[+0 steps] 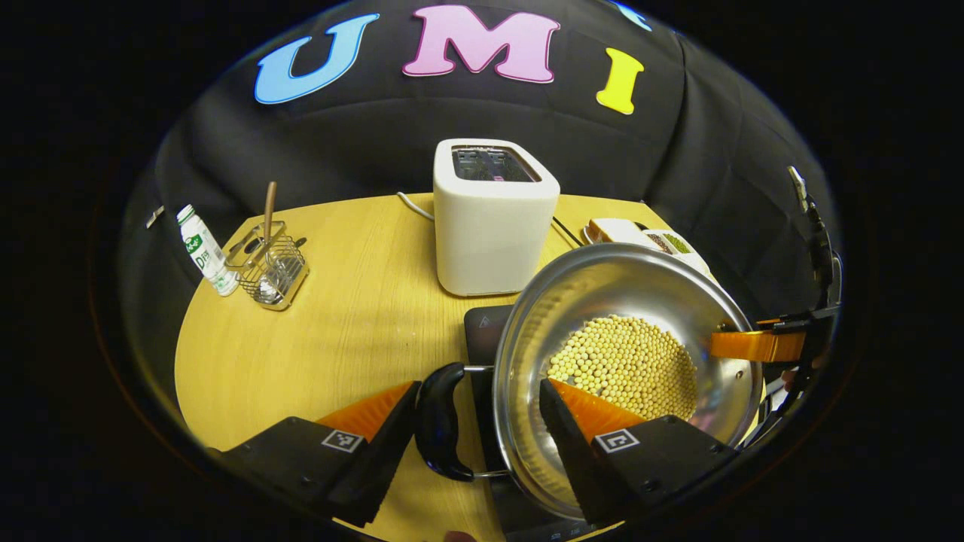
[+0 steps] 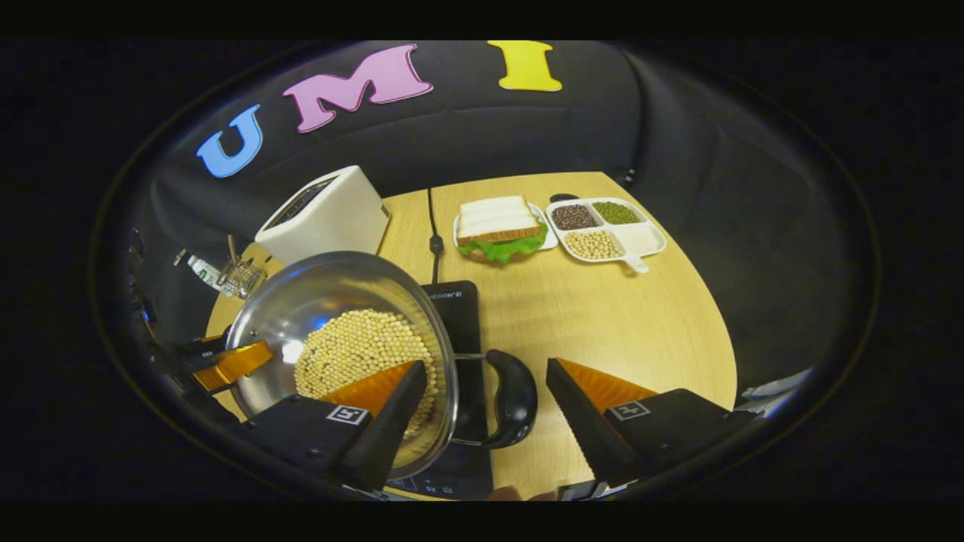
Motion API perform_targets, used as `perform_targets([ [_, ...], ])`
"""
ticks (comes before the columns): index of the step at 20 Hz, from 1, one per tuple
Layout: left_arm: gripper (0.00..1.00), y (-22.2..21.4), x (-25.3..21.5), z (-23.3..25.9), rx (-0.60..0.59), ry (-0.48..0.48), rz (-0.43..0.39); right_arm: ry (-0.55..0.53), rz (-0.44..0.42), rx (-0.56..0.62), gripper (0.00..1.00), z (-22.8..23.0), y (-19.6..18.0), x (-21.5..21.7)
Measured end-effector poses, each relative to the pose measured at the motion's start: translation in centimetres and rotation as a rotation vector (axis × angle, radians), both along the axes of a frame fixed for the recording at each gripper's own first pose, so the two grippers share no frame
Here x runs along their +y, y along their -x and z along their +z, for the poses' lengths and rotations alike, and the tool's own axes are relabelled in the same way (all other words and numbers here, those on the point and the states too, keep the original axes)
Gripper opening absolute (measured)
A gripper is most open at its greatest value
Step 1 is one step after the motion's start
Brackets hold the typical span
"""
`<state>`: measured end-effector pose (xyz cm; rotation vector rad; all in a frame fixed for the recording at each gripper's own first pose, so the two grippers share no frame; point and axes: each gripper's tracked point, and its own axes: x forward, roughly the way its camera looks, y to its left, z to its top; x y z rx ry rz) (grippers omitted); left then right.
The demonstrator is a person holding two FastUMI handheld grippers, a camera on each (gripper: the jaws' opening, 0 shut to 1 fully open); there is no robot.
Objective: First push the handle of the pot to place it horizontally, then grasp the pot with both hands and set it on the induction cooktop.
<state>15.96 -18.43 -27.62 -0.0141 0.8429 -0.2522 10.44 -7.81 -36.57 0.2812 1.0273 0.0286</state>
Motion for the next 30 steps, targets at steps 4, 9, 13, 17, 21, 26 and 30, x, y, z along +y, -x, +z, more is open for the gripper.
perform_targets([
  [4,0.96,0.2,1.2,2.2,-0.06,-0.022,0.016,0.013,-0.039,-0.082,0.99,2.7,-0.3,-0.5],
  [9,0.95,0.9,2.9,6.3,-0.184,-0.045,0.035,0.063,-0.053,-0.246,0.99,7.5,0.1,-0.9],
  [13,0.95,2.3,3.9,10.8,-0.29,0.023,0.072,0.124,-0.061,-0.39,0.99,12.6,0.7,-1.3],
  [17,0.95,3.9,5.6,17.0,-0.444,0.034,0.072,0.162,-0.054,-0.528,0.99,18.1,2.3,-0.8],
  [21,0.95,6.1,8.0,22.4,-0.572,0.028,0.099,0.176,-0.061,-0.642,0.99,23.2,4.0,0.0],
  [26,0.95,8.9,11.0,27.0,-0.677,0.059,0.15,0.178,-0.064,-0.772,0.98,28.9,5.7,1.8],
  [30,0.95,11.4,13.6,29.8,-0.756,0.01,0.146,0.152,-0.075,-0.841,0.98,32.4,7.1,3.8],
])
